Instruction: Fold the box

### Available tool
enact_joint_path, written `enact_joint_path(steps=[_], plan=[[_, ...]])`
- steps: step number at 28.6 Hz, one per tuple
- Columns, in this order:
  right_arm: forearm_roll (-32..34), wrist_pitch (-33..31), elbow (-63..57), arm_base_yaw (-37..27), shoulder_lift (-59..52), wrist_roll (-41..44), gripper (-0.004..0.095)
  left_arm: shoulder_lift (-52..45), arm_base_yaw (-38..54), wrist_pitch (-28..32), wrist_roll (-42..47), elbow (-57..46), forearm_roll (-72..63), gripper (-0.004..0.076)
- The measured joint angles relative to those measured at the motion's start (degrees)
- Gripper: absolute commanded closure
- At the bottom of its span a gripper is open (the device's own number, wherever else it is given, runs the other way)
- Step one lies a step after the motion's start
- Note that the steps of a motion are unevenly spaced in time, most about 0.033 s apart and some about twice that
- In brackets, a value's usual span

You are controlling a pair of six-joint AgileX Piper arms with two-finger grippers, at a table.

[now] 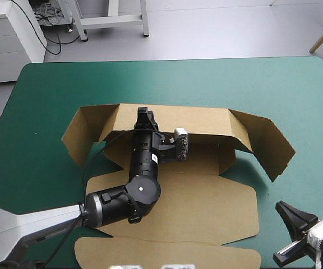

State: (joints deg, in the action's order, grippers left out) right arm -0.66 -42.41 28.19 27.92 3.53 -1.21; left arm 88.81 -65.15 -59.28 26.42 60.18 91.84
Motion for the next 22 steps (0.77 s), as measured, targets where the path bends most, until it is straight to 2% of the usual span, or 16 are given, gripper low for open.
enact_joint_path(steps=[7,11,17,19,20,22], plan=[[0.0,0.0,0.0,0.0,0.0,0.0,0.0920,0.0,0.0,-1.3,0.9,0.0,-0.8,0.0734],[0.0,0.0,0.0,0.0,0.0,0.0,0.0834,0.0,0.0,-1.3,1.3,0.0,-3.0,0.0734],[0.0,0.0,0.0,0.0,0.0,0.0,0.0575,0.0,0.0,-1.1,2.9,-0.1,-3.7,0.0734],[0.0,0.0,0.0,0.0,0.0,0.0,0.0473,-0.1,0.0,-0.8,4.7,-0.7,-2.8,0.0734],[0.0,0.0,0.0,0.0,0.0,0.1,0.0384,-0.1,0.0,-0.6,5.6,-1.1,-2.3,0.0734],[0.2,0.0,0.0,0.0,0.0,1.2,0.0300,-0.1,0.0,-0.3,7.1,-2.6,-1.2,0.0734]])
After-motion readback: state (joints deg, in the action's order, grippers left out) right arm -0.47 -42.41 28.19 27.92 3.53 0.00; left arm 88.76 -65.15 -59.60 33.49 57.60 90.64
